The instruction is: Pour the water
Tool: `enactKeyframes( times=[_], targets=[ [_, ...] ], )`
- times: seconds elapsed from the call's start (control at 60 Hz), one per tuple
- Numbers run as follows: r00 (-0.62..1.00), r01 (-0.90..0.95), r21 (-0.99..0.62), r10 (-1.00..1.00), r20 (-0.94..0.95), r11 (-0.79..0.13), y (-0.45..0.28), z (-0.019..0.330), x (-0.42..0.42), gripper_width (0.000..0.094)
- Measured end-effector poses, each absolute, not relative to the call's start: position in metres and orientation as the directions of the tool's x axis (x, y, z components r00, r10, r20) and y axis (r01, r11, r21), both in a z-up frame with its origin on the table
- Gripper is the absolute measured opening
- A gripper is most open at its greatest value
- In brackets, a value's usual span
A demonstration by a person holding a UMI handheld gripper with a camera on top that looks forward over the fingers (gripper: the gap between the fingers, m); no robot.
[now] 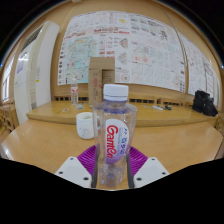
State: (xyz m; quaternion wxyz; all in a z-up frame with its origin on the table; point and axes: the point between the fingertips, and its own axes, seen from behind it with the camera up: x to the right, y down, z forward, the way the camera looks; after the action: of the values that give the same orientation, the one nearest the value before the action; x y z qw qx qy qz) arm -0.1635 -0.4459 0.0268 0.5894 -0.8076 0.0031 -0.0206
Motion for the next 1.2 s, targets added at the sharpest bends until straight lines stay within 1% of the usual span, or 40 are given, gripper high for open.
enactKeyframes(
  times=[0.017, 0.033, 0.083, 0.117, 0.133, 0.15, 0.25, 0.333, 0.45, 0.55, 0.633, 0.717, 0.783, 0.833, 0.9, 0.983, 1.0, 1.083, 1.2],
  targets=[
    [0.999, 0.02, -0.952, -0.037, 0.033, -0.304, -0.446, 0.027, -0.162, 0.044],
    [0.998, 0.023, -0.953, -0.042, 0.037, -0.303, -0.446, 0.028, -0.161, 0.0382],
    [0.998, 0.037, -0.952, -0.044, 0.053, -0.305, -0.446, 0.027, -0.16, 0.0348],
    [0.997, 0.048, -0.95, -0.039, 0.063, -0.308, -0.447, 0.027, -0.159, 0.0348],
    [0.997, 0.056, -0.949, -0.038, 0.071, -0.312, -0.448, 0.026, -0.159, 0.0362],
    [0.996, 0.064, -0.947, -0.042, 0.081, -0.315, -0.448, 0.026, -0.157, 0.0315],
    [0.984, 0.122, -0.936, -0.082, 0.157, -0.331, -0.447, 0.035, -0.13, 0.031],
    [0.956, 0.195, -0.915, -0.139, 0.258, -0.354, -0.444, 0.048, -0.094, 0.031],
    [0.871, 0.344, -0.85, -0.202, 0.447, -0.399, -0.43, 0.084, -0.034, 0.0312],
    [0.752, 0.506, -0.76, -0.223, 0.62, -0.407, -0.399, 0.131, 0.008, 0.0312],
    [0.586, 0.677, -0.611, -0.201, 0.785, -0.411, -0.365, 0.177, 0.016, 0.0316],
    [0.361, 0.828, -0.403, -0.179, 0.915, -0.39, -0.325, 0.221, 0.009, 0.0316],
    [0.17, 0.912, -0.213, -0.15, 0.974, -0.35, -0.293, 0.244, -0.015, 0.0315],
    [0.013, 0.947, -0.051, -0.121, 0.993, -0.316, -0.268, 0.252, -0.035, 0.0315],
    [-0.18, 0.956, 0.155, -0.082, 0.98, -0.25, -0.243, 0.252, -0.073, 0.0316],
    [-0.39, 0.913, 0.379, -0.057, 0.919, -0.15, -0.221, 0.235, -0.119, 0.0318],
    [-0.418, 0.904, 0.409, -0.062, 0.906, -0.122, -0.212, 0.227, -0.123, 0.0316],
    [-0.562, 0.826, 0.56, -0.039, 0.826, -0.06, -0.201, 0.207, -0.156, 0.0315],
    [-0.686, 0.727, 0.687, -0.03, 0.727, 0.01, -0.188, 0.179, -0.175, 0.0314]
  ],
)
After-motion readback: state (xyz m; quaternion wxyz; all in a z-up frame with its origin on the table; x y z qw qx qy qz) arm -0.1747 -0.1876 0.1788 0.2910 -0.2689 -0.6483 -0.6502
